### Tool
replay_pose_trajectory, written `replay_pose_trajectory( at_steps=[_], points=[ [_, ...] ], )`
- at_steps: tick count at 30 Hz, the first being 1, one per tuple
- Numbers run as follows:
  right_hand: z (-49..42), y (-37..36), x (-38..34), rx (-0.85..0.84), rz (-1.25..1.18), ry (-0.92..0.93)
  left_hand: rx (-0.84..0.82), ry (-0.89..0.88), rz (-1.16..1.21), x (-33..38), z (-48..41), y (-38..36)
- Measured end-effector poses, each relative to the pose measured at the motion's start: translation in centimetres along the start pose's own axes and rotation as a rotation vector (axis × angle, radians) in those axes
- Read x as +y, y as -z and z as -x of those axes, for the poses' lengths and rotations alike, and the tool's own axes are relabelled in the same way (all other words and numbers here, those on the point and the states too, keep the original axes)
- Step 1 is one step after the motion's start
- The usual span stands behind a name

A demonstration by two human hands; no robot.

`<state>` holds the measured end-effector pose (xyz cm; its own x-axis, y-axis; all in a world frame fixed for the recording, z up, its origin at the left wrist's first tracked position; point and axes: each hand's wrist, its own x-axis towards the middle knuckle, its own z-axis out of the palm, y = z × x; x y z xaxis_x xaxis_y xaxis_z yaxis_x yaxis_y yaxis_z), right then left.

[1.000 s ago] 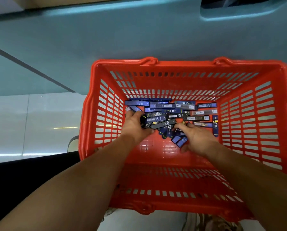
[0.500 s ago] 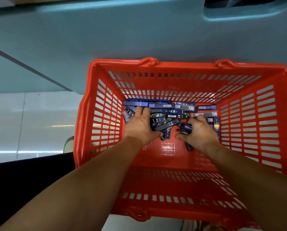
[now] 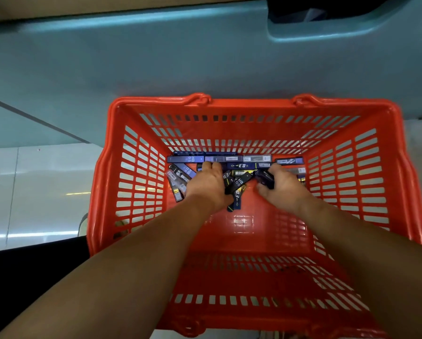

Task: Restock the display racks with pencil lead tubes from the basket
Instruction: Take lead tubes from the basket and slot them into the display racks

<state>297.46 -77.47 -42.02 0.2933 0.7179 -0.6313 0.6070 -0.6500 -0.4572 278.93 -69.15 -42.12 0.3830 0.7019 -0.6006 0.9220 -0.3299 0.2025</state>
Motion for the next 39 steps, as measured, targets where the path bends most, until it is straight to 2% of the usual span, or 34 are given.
replay_pose_trajectory(
  at_steps=[3,10,15,18,21,25,34,39],
  points=[
    [0.2,0.6,-0.7,-0.074,-0.163,-0.078,-0.036,-0.019,-0.095,0.1,0.2,-0.5],
    [1.4,0.7,-2.4,-0.182,-0.541,-0.270,-0.018,-0.048,-0.110,-0.9,0.8,-0.9],
    [1.8,1.4,-3.8,-0.168,-0.730,-0.298,-0.074,-0.042,0.272,-1.6,1.9,1.2],
    [2.6,2.0,-5.4,-0.175,-0.751,-0.291,-0.156,-0.034,0.655,-1.7,3.9,3.2],
    [3.9,2.8,-7.4,-0.178,-0.766,-0.275,-0.119,-0.049,0.858,-1.6,6.4,5.7],
    [7.6,5.4,-11.3,-0.152,-0.751,-0.168,0.033,-0.074,0.814,-1.6,9.6,9.1],
    [16.3,14.6,-19.9,-0.110,-0.688,0.060,0.171,-0.261,0.606,-0.7,16.0,19.9],
    [21.4,19.9,-24.5,-0.120,-0.799,0.205,0.341,-0.291,0.446,0.1,19.8,27.3]
  ],
)
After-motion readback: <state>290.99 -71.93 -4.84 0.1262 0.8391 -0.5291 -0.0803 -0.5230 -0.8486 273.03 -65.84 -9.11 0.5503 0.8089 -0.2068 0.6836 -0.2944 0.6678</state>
